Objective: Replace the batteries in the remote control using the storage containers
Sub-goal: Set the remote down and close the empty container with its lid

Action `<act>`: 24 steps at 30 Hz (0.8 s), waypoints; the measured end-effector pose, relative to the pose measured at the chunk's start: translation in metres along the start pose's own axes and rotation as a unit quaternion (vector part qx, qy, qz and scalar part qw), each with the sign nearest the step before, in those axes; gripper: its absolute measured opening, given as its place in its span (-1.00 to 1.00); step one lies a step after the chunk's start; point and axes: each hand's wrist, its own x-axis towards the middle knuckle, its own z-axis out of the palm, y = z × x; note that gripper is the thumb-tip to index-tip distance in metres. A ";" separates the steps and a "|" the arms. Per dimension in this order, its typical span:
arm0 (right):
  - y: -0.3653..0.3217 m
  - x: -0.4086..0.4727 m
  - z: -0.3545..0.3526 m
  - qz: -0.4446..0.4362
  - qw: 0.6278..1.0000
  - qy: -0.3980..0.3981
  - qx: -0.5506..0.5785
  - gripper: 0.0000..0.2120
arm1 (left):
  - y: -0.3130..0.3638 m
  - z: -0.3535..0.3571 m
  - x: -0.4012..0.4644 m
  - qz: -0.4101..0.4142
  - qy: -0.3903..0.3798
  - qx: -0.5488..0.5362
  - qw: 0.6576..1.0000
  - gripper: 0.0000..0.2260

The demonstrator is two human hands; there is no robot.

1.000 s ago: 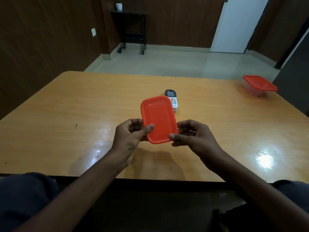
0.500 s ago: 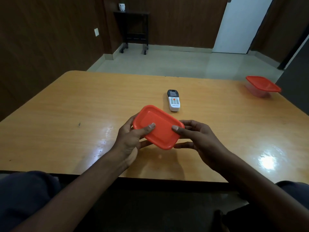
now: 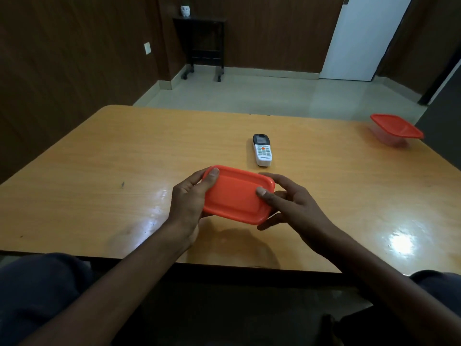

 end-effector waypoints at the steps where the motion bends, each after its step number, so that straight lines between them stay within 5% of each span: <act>1: 0.000 -0.001 0.001 0.003 1.000 -0.009 -0.001 -0.62 | -0.001 0.001 -0.001 0.008 0.002 0.006 1.000 -0.87; 10: -0.002 0.002 0.000 0.005 0.998 0.009 -0.070 -0.78 | 0.006 -0.008 -0.003 0.025 -0.007 0.079 0.997 -0.91; 15: -0.007 0.011 0.019 0.043 0.997 -0.037 -0.054 -0.88 | 0.021 -0.036 -0.004 -0.033 -0.010 0.099 0.995 -0.62; 19: -0.014 0.028 0.057 0.092 0.995 -0.025 0.013 -0.92 | 0.046 -0.081 0.002 -0.022 0.080 0.144 0.986 -0.67; 21: -0.020 0.041 0.081 0.118 0.991 -0.027 0.054 -0.91 | 0.058 -0.122 0.003 0.036 0.154 0.325 0.932 -0.78; 24: -0.031 0.062 0.128 0.135 0.985 -0.041 0.103 -0.89 | 0.067 -0.182 -0.005 0.026 0.188 0.617 0.764 -0.69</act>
